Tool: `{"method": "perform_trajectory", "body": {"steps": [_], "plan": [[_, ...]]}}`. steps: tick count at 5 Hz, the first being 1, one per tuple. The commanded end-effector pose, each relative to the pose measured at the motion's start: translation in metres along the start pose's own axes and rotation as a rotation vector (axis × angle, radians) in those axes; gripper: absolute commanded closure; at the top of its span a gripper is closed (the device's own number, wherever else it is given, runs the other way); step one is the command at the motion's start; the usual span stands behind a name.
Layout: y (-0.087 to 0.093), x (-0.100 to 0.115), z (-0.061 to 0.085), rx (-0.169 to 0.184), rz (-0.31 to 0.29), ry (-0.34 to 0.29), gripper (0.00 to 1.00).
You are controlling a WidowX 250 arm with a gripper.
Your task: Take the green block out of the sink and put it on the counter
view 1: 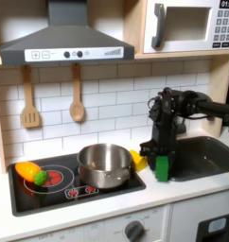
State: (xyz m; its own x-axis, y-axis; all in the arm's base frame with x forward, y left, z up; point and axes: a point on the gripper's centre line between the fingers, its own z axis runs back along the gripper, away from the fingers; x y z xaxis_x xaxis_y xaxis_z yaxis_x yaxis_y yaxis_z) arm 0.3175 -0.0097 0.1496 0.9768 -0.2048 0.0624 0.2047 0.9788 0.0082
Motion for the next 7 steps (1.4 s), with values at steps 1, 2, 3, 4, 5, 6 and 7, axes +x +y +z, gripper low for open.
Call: {"method": "perform_trajectory", "body": {"steps": [1, 2, 3, 4, 5, 6, 7], "plan": [[0.016, -0.003, -0.006, -0.004, 0.035, 0.004, 1.00], [0.023, -0.007, -0.009, 0.005, 0.059, 0.012, 1.00], [0.021, -0.011, -0.012, 0.009, 0.055, 0.015, 1.00], [0.020, -0.013, -0.014, 0.017, 0.054, 0.000, 1.00], [0.018, -0.014, -0.015, 0.014, 0.053, -0.010, 1.00], [0.016, -0.013, -0.018, 0.003, 0.060, -0.015, 1.00], [0.017, -0.010, -0.015, 0.008, 0.061, -0.024, 1.00]]}}
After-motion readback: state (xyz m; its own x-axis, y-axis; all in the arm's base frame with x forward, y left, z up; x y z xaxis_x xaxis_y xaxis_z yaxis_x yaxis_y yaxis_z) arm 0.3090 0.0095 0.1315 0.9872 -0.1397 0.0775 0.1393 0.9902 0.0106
